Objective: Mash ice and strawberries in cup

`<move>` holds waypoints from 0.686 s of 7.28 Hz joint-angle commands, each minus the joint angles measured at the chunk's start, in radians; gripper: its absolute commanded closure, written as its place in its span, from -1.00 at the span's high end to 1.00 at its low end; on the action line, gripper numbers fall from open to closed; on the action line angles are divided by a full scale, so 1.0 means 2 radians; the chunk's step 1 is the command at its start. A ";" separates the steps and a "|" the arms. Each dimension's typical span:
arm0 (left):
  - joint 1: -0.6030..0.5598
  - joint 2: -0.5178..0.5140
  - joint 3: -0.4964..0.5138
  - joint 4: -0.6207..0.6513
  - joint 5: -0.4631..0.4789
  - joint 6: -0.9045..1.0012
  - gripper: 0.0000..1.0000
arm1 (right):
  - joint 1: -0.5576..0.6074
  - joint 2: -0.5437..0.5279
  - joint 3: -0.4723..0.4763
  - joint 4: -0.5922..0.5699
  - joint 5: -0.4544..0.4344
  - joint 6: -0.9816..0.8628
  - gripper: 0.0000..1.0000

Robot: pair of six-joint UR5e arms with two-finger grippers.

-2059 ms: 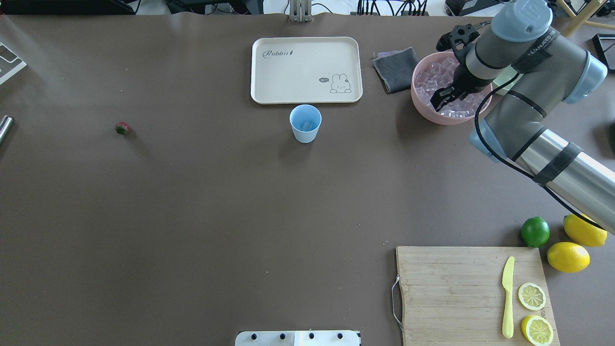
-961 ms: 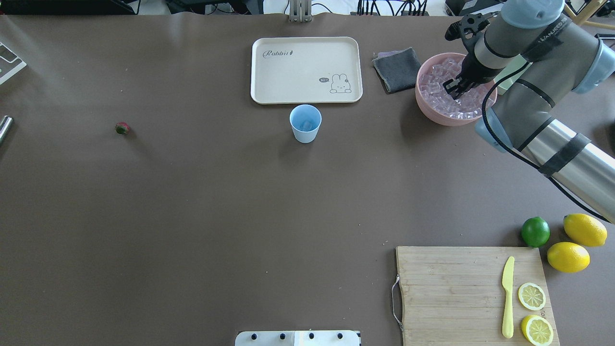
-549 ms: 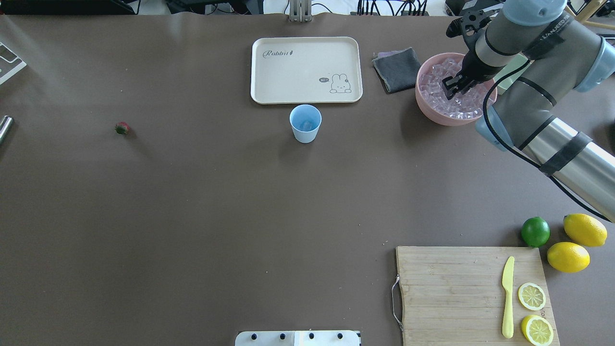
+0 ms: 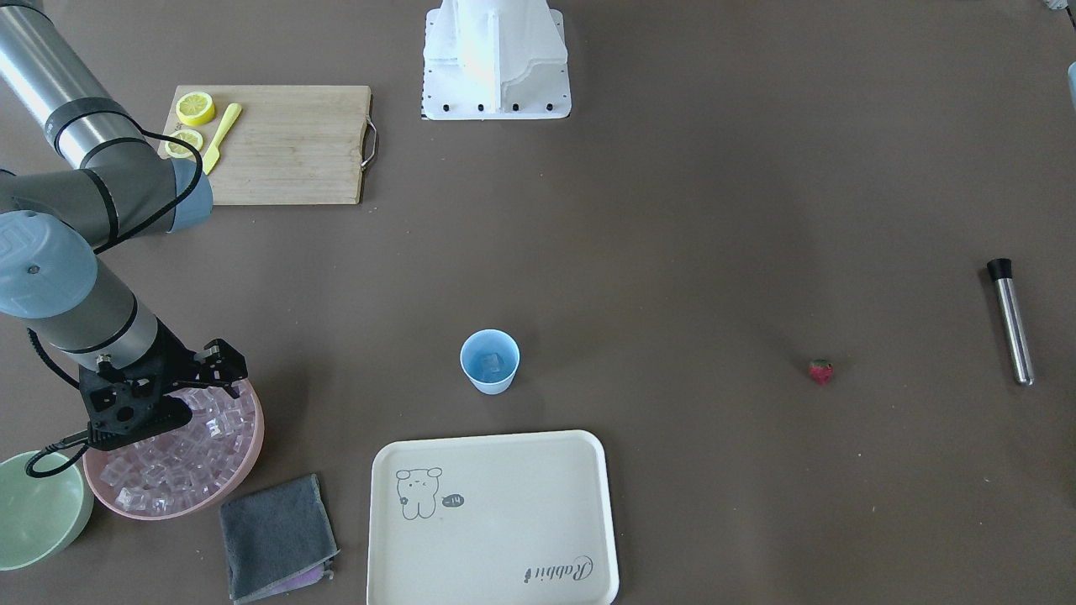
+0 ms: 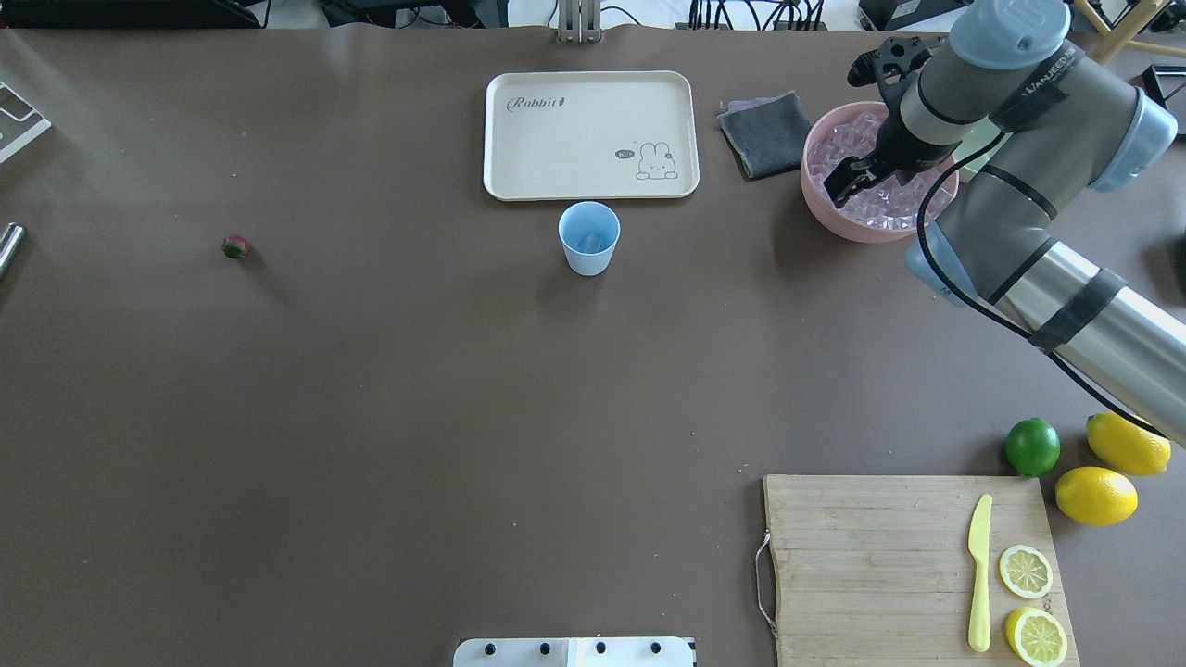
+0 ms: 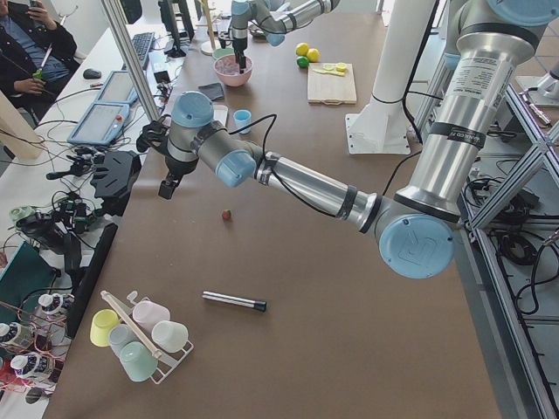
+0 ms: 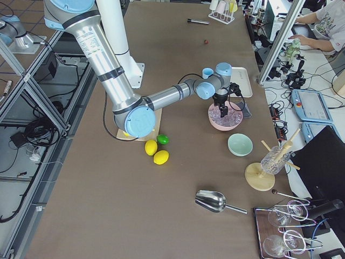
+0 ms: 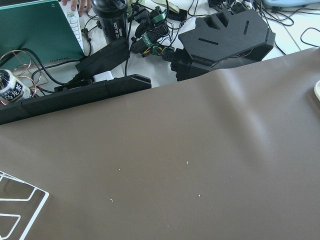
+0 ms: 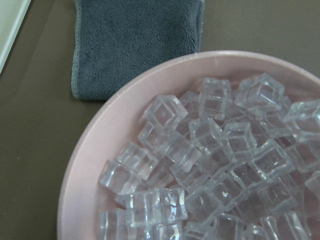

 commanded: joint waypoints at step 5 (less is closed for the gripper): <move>0.003 -0.008 0.004 0.001 0.002 -0.001 0.96 | -0.001 -0.008 0.002 -0.001 0.006 -0.006 0.30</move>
